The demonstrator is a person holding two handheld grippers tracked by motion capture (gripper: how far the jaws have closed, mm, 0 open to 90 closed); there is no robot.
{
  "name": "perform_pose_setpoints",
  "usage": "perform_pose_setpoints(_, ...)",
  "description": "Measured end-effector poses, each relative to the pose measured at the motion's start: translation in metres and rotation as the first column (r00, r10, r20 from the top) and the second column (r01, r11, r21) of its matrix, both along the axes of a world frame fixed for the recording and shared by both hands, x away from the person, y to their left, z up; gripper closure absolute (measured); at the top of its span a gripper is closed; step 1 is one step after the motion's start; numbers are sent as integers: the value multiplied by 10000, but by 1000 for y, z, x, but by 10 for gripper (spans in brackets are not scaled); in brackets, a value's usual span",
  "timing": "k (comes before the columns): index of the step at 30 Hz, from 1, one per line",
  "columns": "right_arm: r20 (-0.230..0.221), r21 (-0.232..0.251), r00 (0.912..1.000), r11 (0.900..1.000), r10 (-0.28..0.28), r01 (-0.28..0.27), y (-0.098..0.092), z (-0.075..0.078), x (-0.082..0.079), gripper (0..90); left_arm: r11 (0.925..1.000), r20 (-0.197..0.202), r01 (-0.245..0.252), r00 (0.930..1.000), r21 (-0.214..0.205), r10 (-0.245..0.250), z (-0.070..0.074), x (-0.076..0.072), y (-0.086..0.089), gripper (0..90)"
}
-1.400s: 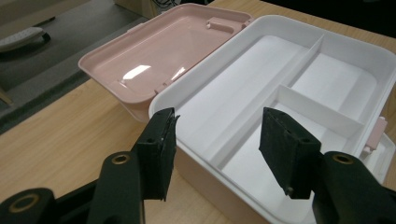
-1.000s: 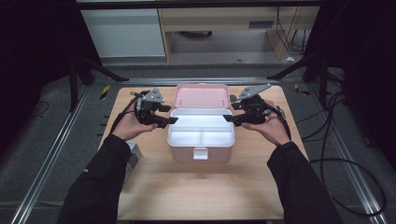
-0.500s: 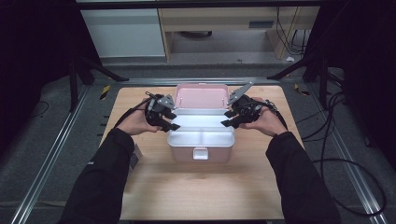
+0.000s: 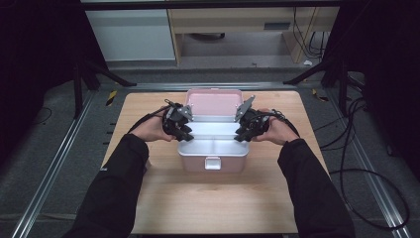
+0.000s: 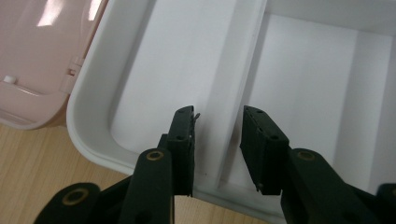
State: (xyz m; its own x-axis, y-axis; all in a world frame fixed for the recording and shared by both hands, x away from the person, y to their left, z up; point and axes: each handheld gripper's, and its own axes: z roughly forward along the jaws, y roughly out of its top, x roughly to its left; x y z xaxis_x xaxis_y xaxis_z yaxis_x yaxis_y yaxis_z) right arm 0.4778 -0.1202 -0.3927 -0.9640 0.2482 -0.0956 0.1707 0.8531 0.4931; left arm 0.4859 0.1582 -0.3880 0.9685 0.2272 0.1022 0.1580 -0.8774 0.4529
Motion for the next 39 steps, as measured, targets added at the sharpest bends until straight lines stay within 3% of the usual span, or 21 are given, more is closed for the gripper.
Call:
perform_pose_setpoints(5,-194,64,9997,9999,128,-126,-1,-1,4,783,9997,-290,206,9994,-131,-210,-1,2,1,712)
perform_pose_setpoints(12,-671,-711,9974,9970,275,-322,6,4,10,824,9978,-728,526,9958,-409,-555,-2,6,5,822)
perform_pose_setpoints(14,-885,-911,9959,9954,209,-290,8,5,11,826,9979,-811,564,9950,-320,-588,-1,7,5,828)
perform_pose_setpoints(18,-1025,-1396,9944,9894,246,-388,13,7,12,842,9971,-880,721,9937,237,-698,2,8,-1,836)
perform_pose_setpoints(23,-1149,-1420,9931,9890,249,-412,13,7,15,844,9958,-895,805,9931,443,-763,3,8,-3,844)
perform_pose_setpoints(34,-815,-1523,9961,9873,328,-449,13,14,13,851,9954,-836,842,9933,466,-801,9,7,-4,861)
perform_pose_setpoints(37,-577,-1527,9975,9871,398,-483,14,21,11,855,9922,-503,968,9944,787,-931,19,5,-5,863)
perform_pose_setpoints(39,-430,-1450,9981,9882,431,-489,13,28,9,855,9925,-401,987,9946,725,-959,28,3,-4,864)
